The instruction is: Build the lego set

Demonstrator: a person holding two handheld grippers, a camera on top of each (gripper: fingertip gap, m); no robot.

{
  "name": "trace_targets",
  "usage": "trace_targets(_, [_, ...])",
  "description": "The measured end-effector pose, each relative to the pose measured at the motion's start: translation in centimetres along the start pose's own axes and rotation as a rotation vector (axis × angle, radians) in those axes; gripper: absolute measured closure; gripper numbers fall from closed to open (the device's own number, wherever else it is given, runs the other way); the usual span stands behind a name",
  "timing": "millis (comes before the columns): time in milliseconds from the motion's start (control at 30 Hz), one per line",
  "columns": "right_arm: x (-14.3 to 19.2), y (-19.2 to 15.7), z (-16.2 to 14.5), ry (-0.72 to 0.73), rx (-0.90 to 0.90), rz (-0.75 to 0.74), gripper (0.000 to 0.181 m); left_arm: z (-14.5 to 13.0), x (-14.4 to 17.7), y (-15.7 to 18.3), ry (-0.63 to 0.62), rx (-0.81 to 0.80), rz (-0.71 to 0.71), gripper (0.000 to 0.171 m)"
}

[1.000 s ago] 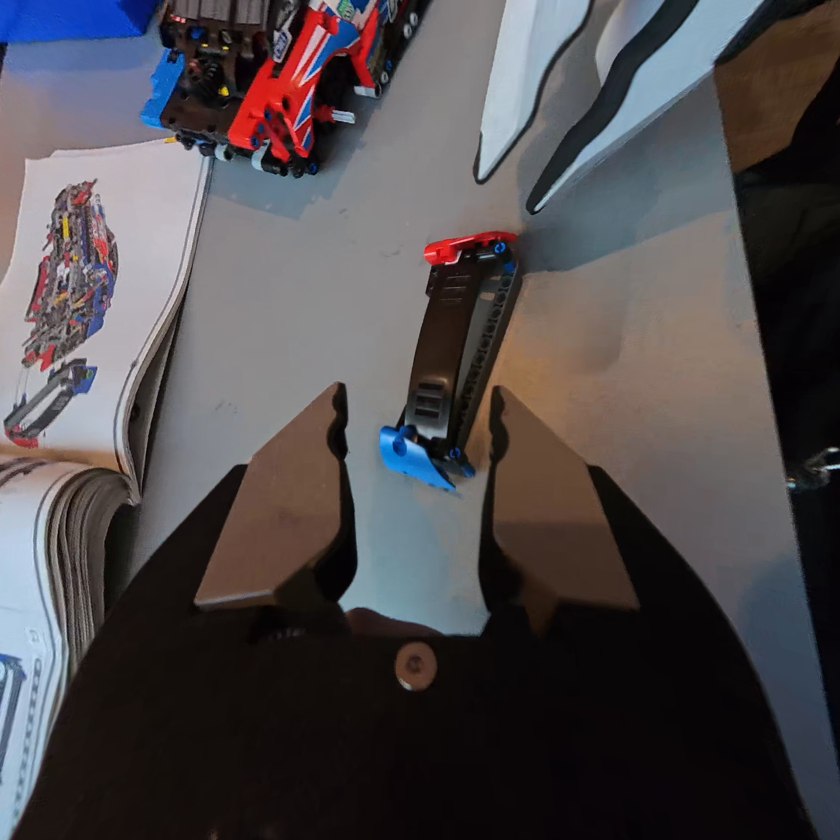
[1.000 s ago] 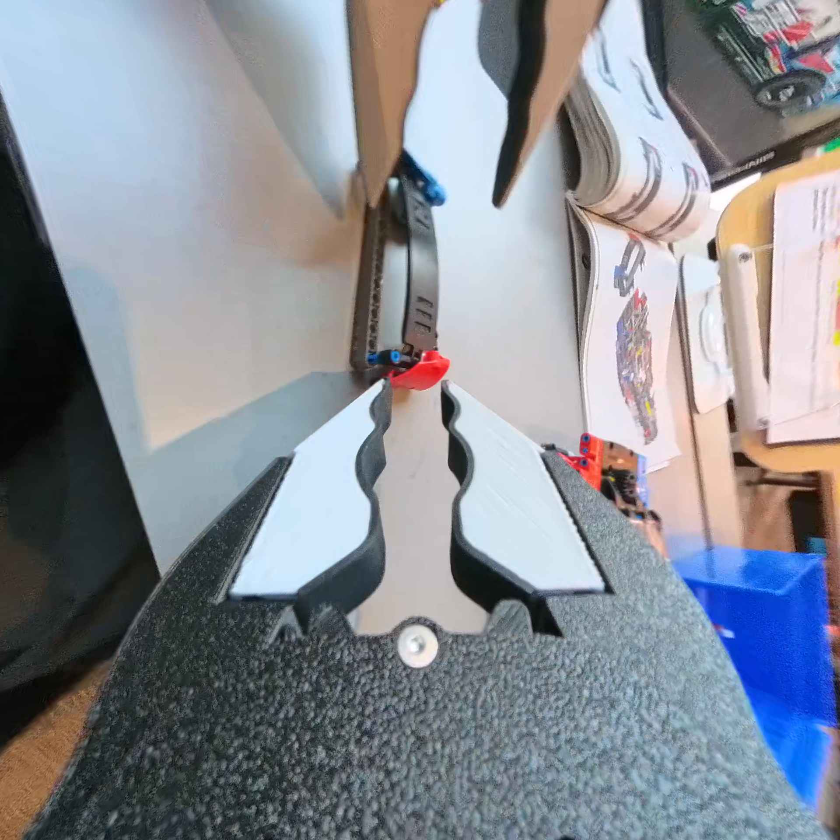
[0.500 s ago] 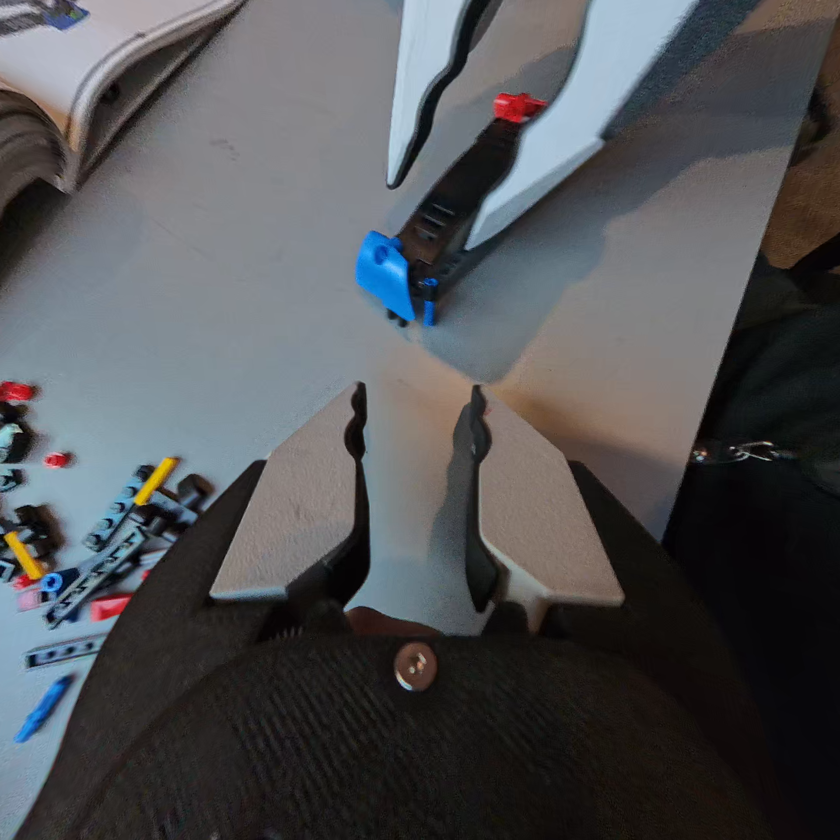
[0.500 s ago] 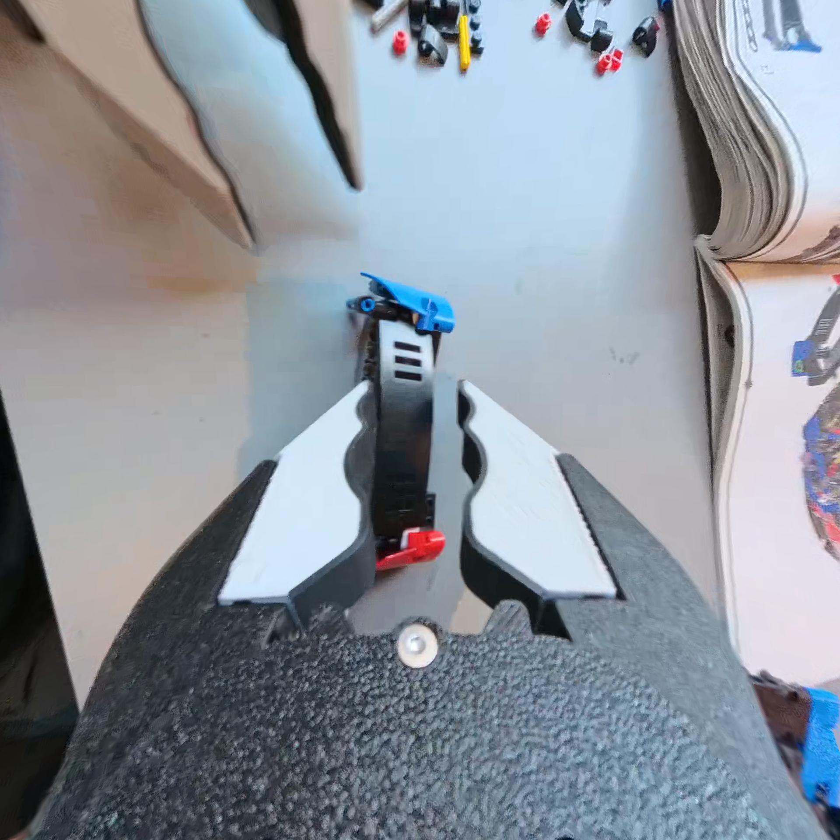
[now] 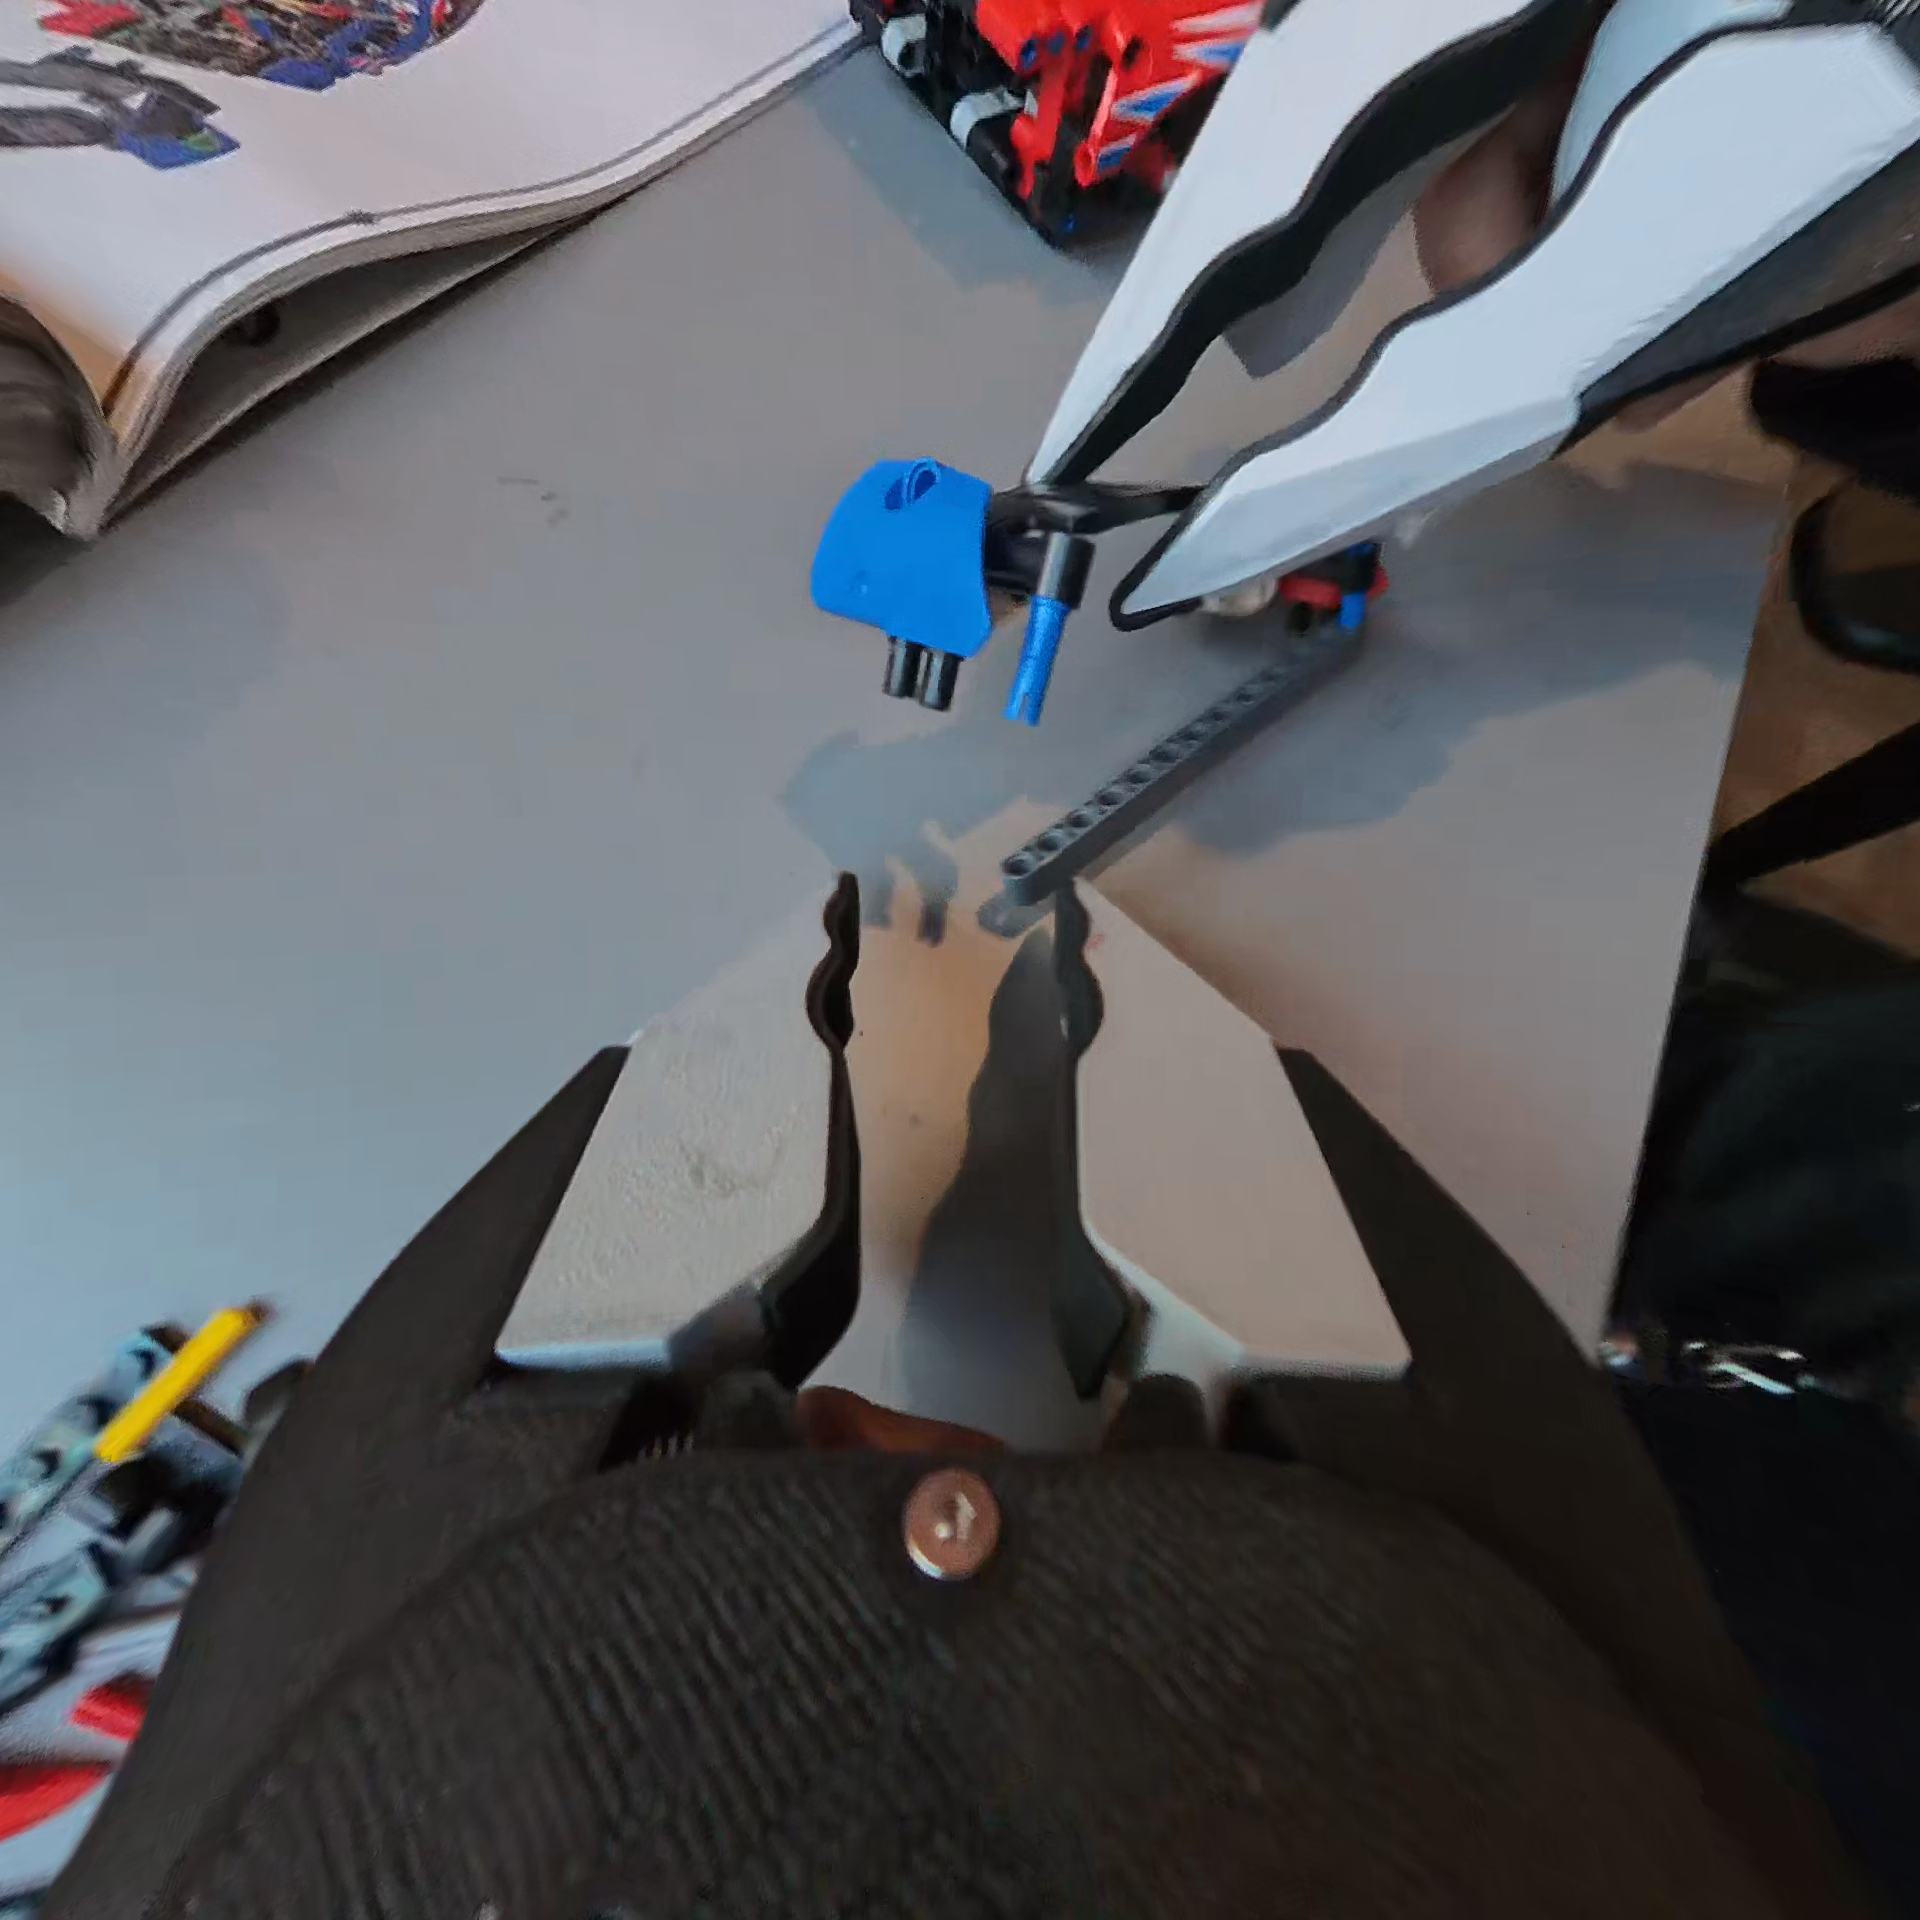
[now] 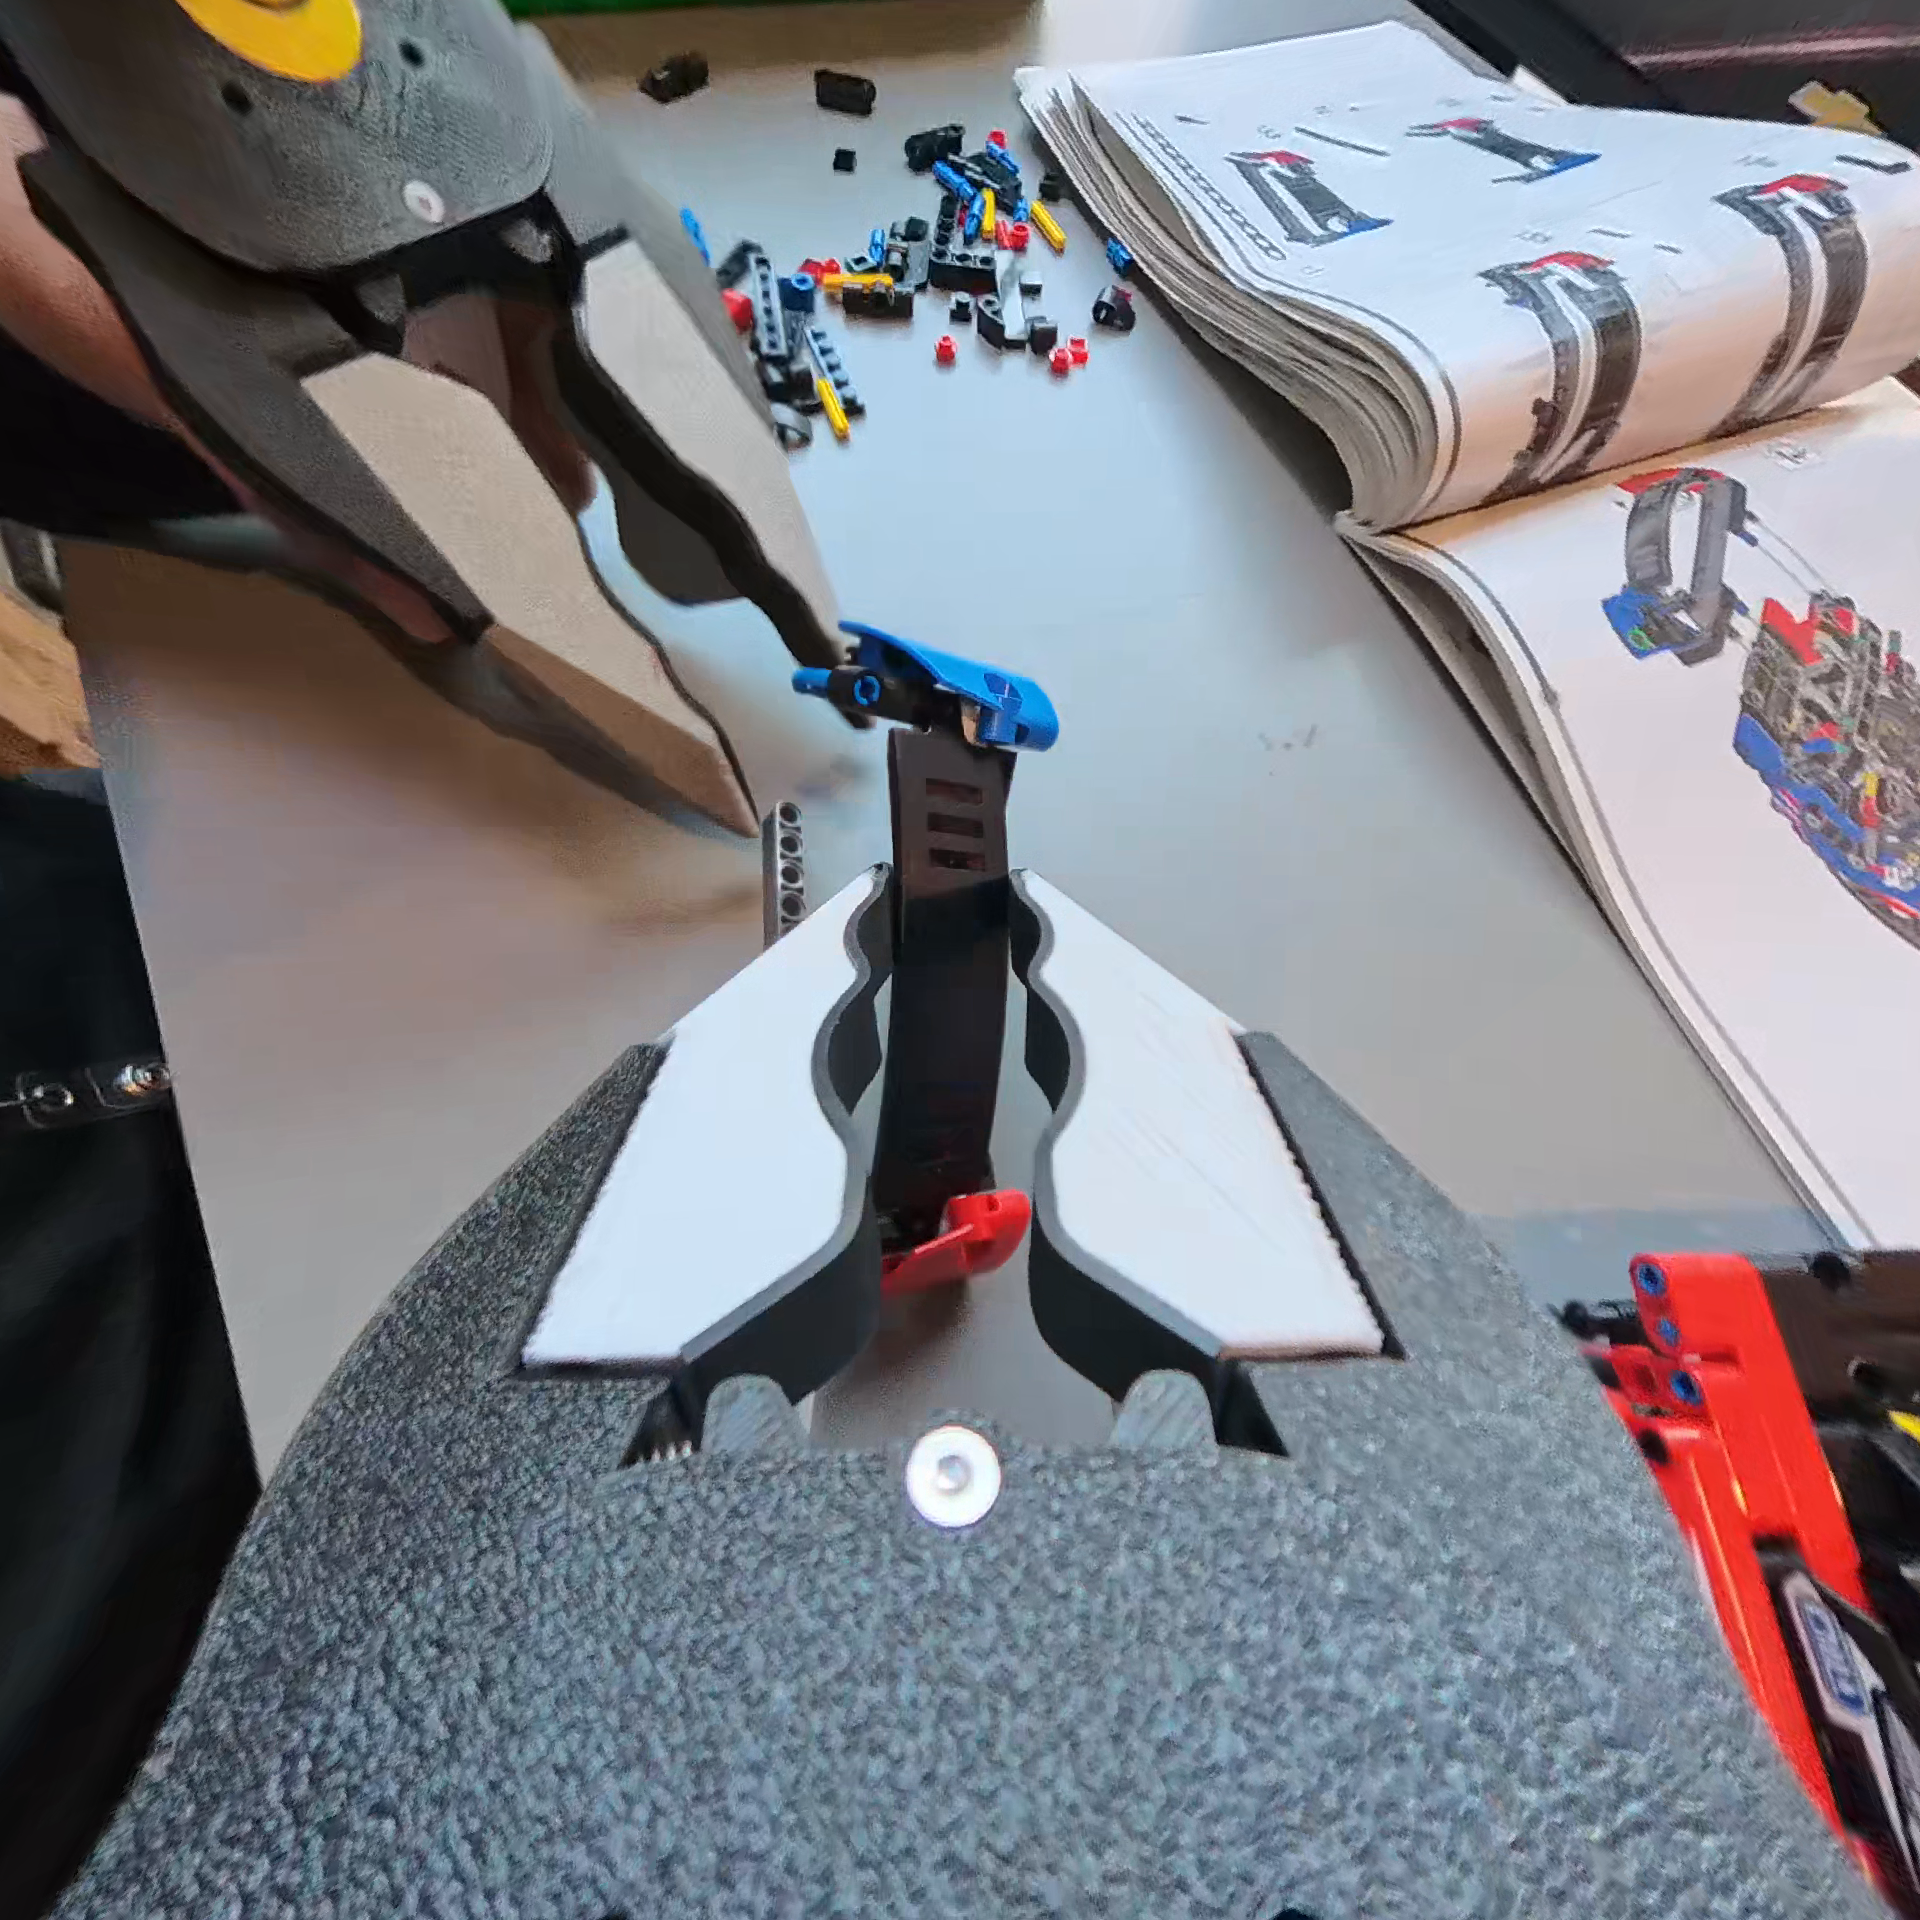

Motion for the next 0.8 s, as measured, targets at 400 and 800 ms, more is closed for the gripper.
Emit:
trace_targets(400, [0.5,0.1,-0.6,0.068,0.006,0.043,0.159,2.1,0.1,-0.1,-0.076,-0.197,-0.182,0.120])
trace_targets(800, [0.7,0.6,-1.1,0.055,0.040,-0.019,0.158,0.5,-0.6,-1.2,-0.170,-0.207,-0.087,0.129])
Point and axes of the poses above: each gripper's, where its closed fingertips meet, x back along the fingers, z out of its top, y = z × x across the jaws, the point moved 6 cm from there along x, back along the fingers, and after that the axes turned 11 degrees about -z, right-handed, at the moved point
